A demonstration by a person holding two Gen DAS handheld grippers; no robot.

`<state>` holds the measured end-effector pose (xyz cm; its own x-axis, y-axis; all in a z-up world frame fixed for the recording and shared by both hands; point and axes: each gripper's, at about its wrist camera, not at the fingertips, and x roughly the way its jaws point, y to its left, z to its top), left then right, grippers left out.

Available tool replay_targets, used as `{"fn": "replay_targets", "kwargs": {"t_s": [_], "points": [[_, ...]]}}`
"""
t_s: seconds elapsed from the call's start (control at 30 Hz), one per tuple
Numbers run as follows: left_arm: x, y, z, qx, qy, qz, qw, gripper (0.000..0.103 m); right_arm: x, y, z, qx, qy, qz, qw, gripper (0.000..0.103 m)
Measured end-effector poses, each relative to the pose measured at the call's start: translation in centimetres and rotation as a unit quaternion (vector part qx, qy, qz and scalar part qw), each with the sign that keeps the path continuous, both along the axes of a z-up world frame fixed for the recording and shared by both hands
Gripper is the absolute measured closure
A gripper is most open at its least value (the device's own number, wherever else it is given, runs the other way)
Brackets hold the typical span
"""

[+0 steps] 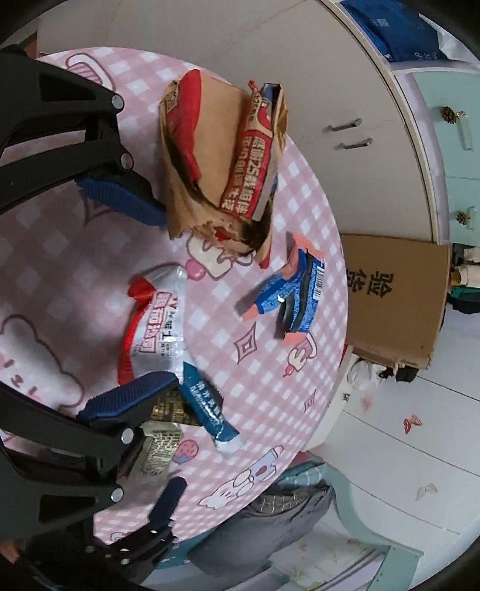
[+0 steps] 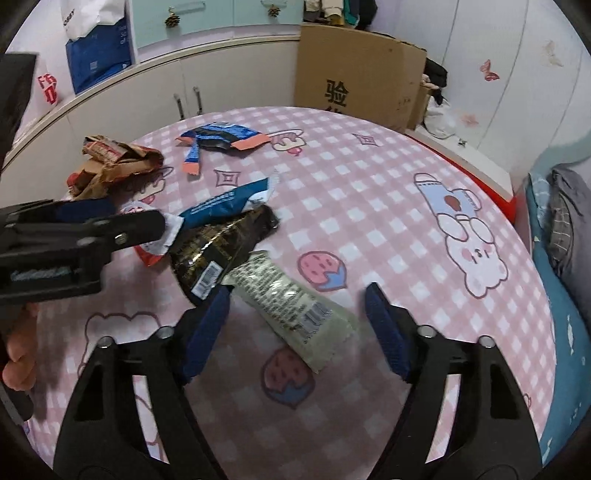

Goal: Collect trash
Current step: 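Grasp the beige snack packet with the right tool while the left tool grasps the red-white wrapper, then carry both wrappers over the bin and open both tools to drop them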

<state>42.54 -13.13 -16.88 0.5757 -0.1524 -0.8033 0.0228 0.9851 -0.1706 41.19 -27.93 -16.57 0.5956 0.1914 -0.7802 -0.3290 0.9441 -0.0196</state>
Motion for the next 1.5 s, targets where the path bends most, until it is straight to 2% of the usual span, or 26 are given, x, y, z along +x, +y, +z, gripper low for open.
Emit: {"fn": "replay_targets", "kwargs": {"t_s": [0.07,0.17,0.23,0.3,0.33,0.37,0.43,0.57,0.7,1.0,1.27,1.5], "points": [[0.2,-0.6,-0.1,0.016,0.002,0.002,0.9999,0.026,-0.2,0.1,0.0,0.007,0.003,0.003,1.000,0.039],[0.2,-0.8,0.0,0.039,-0.005,0.009,0.9992,0.043,-0.5,0.3,0.1,0.014,0.003,0.004,1.000,0.056],[0.1,-0.9,-0.1,0.059,-0.008,0.015,0.9981,0.065,-0.9,0.4,0.2,0.013,0.000,0.004,1.000,0.064],[-0.1,-0.9,-0.1,0.074,-0.014,0.018,0.9970,0.070,-1.2,0.4,0.3,0.012,-0.002,-0.001,1.000,0.081],[-0.1,-0.9,-0.1,0.079,-0.017,0.017,0.9966,0.074,-1.4,0.4,0.3,0.011,-0.003,-0.002,1.000,0.086],[-0.3,-0.8,-0.1,0.083,-0.020,0.017,0.9962,0.079,-1.7,0.5,0.3,0.008,-0.005,-0.006,1.000,0.090],[-0.7,-0.3,0.1,0.064,-0.018,0.015,0.9977,0.085,-2.2,0.7,0.4,0.002,-0.008,-0.012,1.000,0.093],[-1.7,0.7,0.2,0.013,-0.008,-0.002,0.9999,0.087,-3.6,0.7,0.9,0.010,-0.024,-0.027,0.999,0.095],[-3.8,1.6,1.3,-0.013,-0.026,-0.014,0.9995,0.087,-5.0,0.9,1.6,0.023,-0.035,-0.035,0.999,0.096],[-9.2,4.5,4.1,-0.033,-0.064,-0.021,0.9972,0.087,-9.7,2.9,4.2,0.071,-0.061,-0.032,0.995,0.096],[-14.4,11.6,5.6,-0.034,-0.092,0.023,0.9949,0.087,-13.4,10.4,6.7,0.105,-0.077,0.018,0.991,0.096],[-17.5,20.3,4.4,-0.037,-0.092,0.087,0.9913,0.087,-15.2,19.0,6.8,0.119,-0.079,0.077,0.987,0.096]]}}
